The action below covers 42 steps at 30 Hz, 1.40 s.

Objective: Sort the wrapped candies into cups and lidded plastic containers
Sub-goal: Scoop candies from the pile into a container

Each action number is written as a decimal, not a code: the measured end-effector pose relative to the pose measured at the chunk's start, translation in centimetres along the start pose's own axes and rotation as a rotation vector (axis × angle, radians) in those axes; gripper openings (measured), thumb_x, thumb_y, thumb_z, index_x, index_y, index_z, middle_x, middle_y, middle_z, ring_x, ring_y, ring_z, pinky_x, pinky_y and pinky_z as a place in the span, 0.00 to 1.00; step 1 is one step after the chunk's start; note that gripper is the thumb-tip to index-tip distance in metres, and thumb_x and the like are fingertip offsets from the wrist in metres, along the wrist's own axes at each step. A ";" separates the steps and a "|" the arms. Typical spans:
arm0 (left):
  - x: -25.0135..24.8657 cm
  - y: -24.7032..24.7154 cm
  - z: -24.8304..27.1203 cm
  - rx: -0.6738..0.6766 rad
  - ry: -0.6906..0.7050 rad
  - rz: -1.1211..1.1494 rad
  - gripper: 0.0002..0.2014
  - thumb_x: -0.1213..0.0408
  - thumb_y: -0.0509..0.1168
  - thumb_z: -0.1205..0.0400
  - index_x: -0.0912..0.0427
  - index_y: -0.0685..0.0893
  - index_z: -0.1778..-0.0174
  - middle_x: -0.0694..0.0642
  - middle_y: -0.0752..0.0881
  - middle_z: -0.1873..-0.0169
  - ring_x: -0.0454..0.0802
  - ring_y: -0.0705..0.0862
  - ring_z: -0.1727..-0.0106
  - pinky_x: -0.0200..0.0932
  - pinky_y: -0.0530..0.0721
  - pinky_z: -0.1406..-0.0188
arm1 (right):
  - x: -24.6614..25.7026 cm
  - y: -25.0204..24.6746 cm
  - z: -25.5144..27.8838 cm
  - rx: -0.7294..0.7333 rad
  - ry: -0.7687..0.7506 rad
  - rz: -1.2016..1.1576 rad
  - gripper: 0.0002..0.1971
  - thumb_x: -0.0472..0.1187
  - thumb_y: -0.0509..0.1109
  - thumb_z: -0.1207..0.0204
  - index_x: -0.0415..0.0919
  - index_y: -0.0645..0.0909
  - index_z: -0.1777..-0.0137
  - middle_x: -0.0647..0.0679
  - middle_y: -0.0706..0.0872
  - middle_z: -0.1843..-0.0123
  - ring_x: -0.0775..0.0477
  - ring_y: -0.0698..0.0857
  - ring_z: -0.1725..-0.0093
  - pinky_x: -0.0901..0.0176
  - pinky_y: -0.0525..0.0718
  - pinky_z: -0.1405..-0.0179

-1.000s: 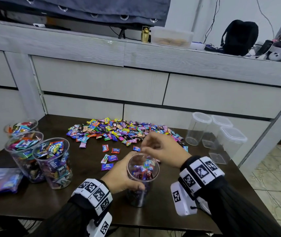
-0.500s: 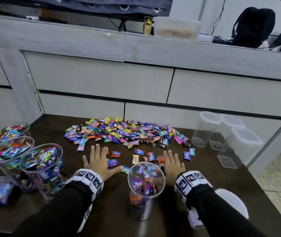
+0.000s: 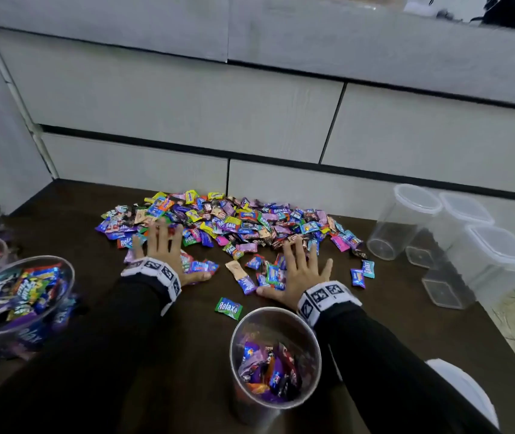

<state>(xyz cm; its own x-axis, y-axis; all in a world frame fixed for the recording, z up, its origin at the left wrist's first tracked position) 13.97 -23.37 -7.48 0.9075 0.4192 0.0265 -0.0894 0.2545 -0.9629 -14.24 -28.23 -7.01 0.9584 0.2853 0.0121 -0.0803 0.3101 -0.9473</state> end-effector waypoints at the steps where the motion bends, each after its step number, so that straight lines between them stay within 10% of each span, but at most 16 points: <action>1: 0.5 -0.1 -0.6 0.006 -0.038 0.024 0.73 0.10 0.48 0.50 0.49 0.28 0.17 0.62 0.23 0.20 0.66 0.26 0.18 0.75 0.36 0.23 | -0.2 -0.4 -0.5 -0.002 0.017 -0.010 0.65 0.87 0.54 0.47 0.53 0.24 0.20 0.50 0.24 0.18 0.37 0.28 0.19 0.22 0.38 0.26; 6: 2.3 0.1 -3.0 0.035 -0.160 0.129 0.79 0.13 0.44 0.65 0.47 0.27 0.18 0.64 0.26 0.18 0.74 0.31 0.18 0.79 0.43 0.24 | -1.0 -1.6 -3.2 0.004 0.053 -0.105 0.71 0.86 0.62 0.53 0.55 0.23 0.21 0.49 0.22 0.19 0.33 0.28 0.19 0.19 0.42 0.28; 19: -8.1 0.4 -0.3 -0.073 0.304 0.099 0.49 0.30 0.59 0.23 0.40 0.35 0.16 0.60 0.39 0.14 0.61 0.45 0.14 0.62 0.53 0.19 | 2.9 -3.1 -2.9 -0.229 -0.242 0.060 0.46 0.68 0.64 0.27 0.51 0.47 0.17 0.42 0.58 0.19 0.32 0.61 0.23 0.33 0.71 0.32; 30: -8.4 -1.8 2.2 -0.158 0.379 0.052 0.32 0.47 0.63 0.16 0.49 0.61 0.17 0.60 0.66 0.31 0.58 0.72 0.31 0.51 0.78 0.36 | 3.0 -2.9 -0.4 -0.255 -0.342 0.094 0.26 0.53 0.63 0.19 0.39 0.64 0.27 0.40 0.69 0.28 0.36 0.70 0.30 0.44 0.75 0.38; 36: -8.0 -2.3 3.1 -0.250 0.406 0.012 0.45 0.27 0.60 0.26 0.50 0.61 0.18 0.57 0.65 0.26 0.56 0.67 0.27 0.51 0.72 0.34 | 1.9 -3.2 0.4 -0.411 -0.262 0.183 0.36 0.70 0.58 0.28 0.47 0.66 0.28 0.39 0.68 0.27 0.35 0.64 0.26 0.38 0.68 0.34; 39: -7.7 -1.5 3.1 -0.198 0.373 0.043 0.51 0.25 0.61 0.29 0.47 0.51 0.15 0.56 0.45 0.15 0.58 0.46 0.14 0.63 0.55 0.20 | 1.2 -2.0 -0.3 -0.243 -0.212 0.002 0.45 0.76 0.58 0.32 0.50 0.57 0.21 0.44 0.50 0.16 0.33 0.46 0.17 0.26 0.56 0.25; 42: -8.1 -0.2 2.6 -0.046 0.387 0.036 0.53 0.27 0.61 0.26 0.44 0.37 0.15 0.57 0.30 0.16 0.60 0.33 0.15 0.67 0.42 0.19 | 1.6 -1.0 -0.4 -0.133 -0.230 0.011 0.46 0.76 0.58 0.31 0.52 0.50 0.18 0.44 0.50 0.15 0.34 0.51 0.17 0.25 0.59 0.26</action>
<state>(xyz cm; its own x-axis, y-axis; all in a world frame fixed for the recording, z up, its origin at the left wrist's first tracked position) 5.56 -24.51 -6.79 0.9926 0.0652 -0.1026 -0.1138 0.2027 -0.9726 -12.47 -28.46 -6.15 0.8692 0.4909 0.0595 -0.0392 0.1884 -0.9813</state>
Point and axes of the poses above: each hand's wrist, its own z-axis away from the middle knuckle, its own y-axis out of the palm, x = y × z, the point moved 6 cm from there along -z, towards the middle knuckle
